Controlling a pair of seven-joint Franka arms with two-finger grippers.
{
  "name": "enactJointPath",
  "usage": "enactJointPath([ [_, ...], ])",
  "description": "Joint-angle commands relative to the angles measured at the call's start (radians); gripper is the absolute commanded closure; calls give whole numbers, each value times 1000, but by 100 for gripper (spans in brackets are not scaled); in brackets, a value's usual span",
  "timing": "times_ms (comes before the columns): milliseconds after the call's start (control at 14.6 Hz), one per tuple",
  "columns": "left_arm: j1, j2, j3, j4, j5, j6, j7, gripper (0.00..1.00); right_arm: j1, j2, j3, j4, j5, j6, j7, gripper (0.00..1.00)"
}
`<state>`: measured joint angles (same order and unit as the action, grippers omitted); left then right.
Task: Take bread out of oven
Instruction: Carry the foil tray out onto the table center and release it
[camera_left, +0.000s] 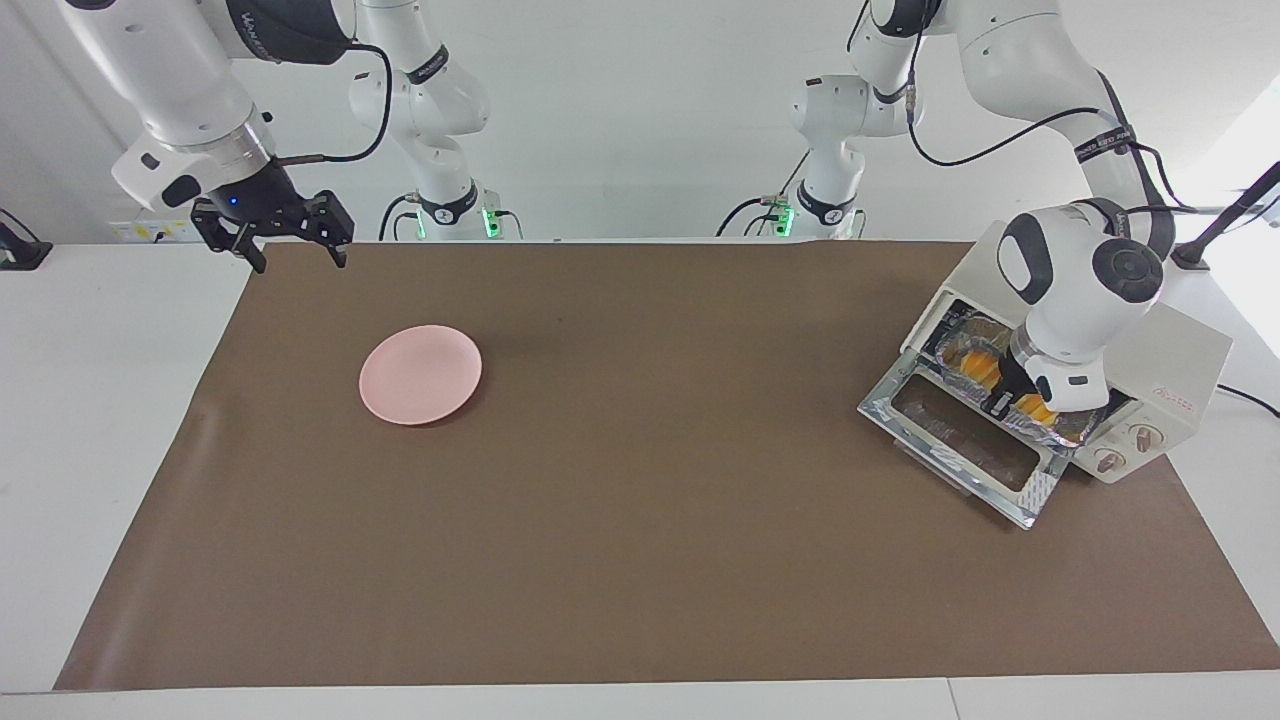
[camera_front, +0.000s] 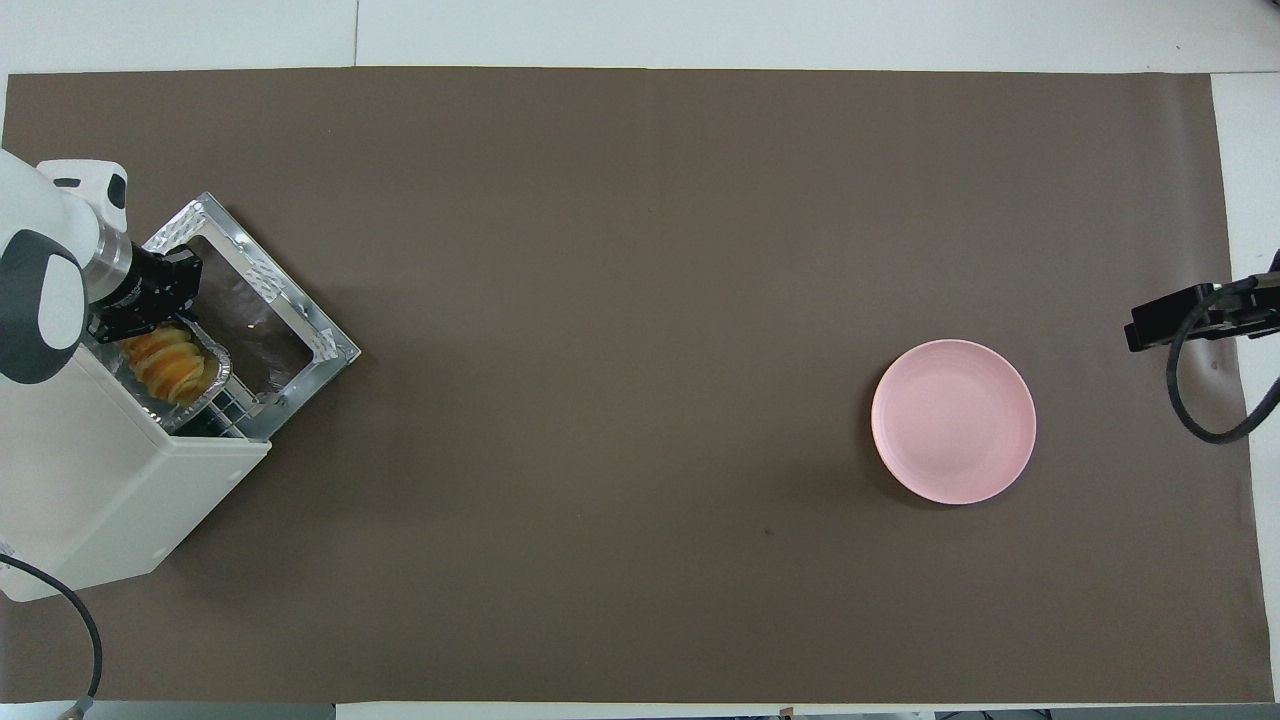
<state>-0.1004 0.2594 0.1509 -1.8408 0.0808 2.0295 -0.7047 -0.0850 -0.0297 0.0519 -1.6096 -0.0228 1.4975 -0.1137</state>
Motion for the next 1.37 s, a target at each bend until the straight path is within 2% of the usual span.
enactJointPath([
  [0, -73, 1, -2, 59, 20, -14, 7, 100, -10, -19, 6, -19, -3, 3, -20, 0],
  [274, -249, 61, -4, 207, 13, -57, 8, 100, -9, -19, 6, -19, -3, 3, -21, 0],
  [411, -348, 61, -10, 221, -6, -113, 8, 100, -12, -19, 6, -19, -3, 3, -20, 0],
  [617, -499, 64, -14, 233, -12, -104, 14, 100, -10, -19, 6, -19, -3, 3, -21, 0],
  [754, -547, 116, -39, 302, -58, -106, 33, 100, -9, -19, 6, -19, -3, 3, -21, 0],
  [891, -628, 245, -74, 423, -82, -126, 24, 100, -9, -19, 6, -19, -3, 3, -21, 0],
  [960, -674, 277, -73, 443, -84, -115, 21, 100, -10, -19, 6, -19, -3, 1, -21, 0],
  [1302, -739, 340, -73, 449, -128, -13, -48, 100, -10, -19, 6, -19, -3, 1, -21, 0],
])
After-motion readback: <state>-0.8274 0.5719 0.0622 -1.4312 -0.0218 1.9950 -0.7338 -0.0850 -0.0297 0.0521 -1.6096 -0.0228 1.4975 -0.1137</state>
